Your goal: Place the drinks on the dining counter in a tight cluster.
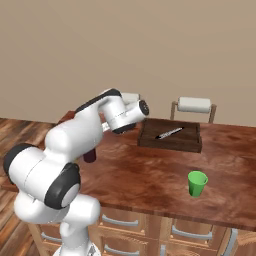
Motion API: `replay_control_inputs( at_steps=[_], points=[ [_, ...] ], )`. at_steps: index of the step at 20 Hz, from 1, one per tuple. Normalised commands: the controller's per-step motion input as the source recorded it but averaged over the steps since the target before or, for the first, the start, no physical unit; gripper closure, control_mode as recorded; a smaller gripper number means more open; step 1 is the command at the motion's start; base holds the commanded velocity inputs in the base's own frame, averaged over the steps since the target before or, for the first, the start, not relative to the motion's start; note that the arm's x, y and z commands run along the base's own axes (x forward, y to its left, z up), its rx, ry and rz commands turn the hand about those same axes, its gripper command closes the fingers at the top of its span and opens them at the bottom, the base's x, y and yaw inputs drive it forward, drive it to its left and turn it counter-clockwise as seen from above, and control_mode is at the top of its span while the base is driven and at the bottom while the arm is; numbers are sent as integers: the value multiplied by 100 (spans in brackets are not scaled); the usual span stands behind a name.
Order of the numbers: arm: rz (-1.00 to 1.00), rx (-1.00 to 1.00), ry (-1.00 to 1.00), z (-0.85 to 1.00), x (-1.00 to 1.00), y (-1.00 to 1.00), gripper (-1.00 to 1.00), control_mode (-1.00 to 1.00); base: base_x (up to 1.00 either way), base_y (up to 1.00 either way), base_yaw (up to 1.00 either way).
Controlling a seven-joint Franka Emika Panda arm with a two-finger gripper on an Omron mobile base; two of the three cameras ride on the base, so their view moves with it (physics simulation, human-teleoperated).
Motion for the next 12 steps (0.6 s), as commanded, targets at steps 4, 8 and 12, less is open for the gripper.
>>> replay_control_inputs(
  at_steps=[4,8,12],
  points=[
    [-33,-11,22,40,0,-34,-100,-100,0,0,0],
    [-33,-17,22,4,0,-24,-100,-100,0,0,0],
    [-37,-18,11,0,-8,-14,-100,-100,0,0,0]
  ],
)
